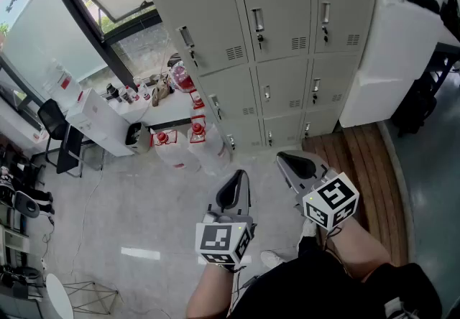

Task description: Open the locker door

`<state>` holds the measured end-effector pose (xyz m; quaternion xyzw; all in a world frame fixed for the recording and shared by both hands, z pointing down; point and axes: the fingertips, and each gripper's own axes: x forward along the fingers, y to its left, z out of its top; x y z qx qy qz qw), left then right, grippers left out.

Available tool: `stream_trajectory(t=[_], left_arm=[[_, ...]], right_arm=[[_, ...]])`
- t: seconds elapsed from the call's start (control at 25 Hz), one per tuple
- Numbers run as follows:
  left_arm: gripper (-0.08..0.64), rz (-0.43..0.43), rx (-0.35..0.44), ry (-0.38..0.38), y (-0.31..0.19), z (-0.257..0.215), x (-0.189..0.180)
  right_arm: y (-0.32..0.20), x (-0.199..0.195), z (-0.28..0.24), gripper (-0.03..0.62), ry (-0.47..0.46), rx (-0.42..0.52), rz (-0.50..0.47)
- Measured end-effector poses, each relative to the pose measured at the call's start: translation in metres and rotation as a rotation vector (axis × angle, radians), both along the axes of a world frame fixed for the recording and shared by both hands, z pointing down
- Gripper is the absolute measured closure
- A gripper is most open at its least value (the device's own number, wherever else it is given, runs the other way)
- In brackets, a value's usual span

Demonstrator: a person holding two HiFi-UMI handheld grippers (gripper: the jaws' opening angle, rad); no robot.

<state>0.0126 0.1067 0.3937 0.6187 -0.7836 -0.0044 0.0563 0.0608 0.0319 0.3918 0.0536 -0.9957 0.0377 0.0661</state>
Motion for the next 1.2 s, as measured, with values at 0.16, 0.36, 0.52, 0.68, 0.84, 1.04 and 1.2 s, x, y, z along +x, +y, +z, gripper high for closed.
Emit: stream_trajectory(t=[0.16, 0.36, 0.52, 0.68, 0.84, 1.04, 1.2], left_arm=[[0.537, -0.001, 0.007, -0.001, 0.003, -0.002, 0.003], [0.537, 0.007, 0.01, -0.008, 0.007, -0.004, 0.006], [0.537, 0.01, 0.014, -0.005, 0.013, -0.007, 0.007], [0.537, 0.016, 0.016, -0.016, 0.02, -0.008, 0.008], [0.537, -0.002, 0.018, -0.005, 0.028, -0.006, 0.002], [0.537, -0.026, 0.022, 0.008, 0.027, -0.005, -0.009], [0.537, -0.035, 0.0, 0.021, 0.023, -0.002, -0.018]], right_arm=[[0.003, 0.002, 0.0, 0.538, 0.0, -0.001, -0.002], [0.011, 0.004, -0.004, 0.538, -0.01, 0.008, -0.003], [0.017, 0.003, -0.006, 0.538, -0.009, 0.013, -0.004], [0.025, 0.0, -0.008, 0.538, -0.011, 0.026, -0.016], [0.032, -0.006, -0.009, 0.538, -0.011, 0.03, -0.032], [0.031, -0.018, -0.01, 0.538, -0.015, 0.022, -0.053], [0.026, -0.033, -0.008, 0.538, -0.015, 0.01, -0.068]])
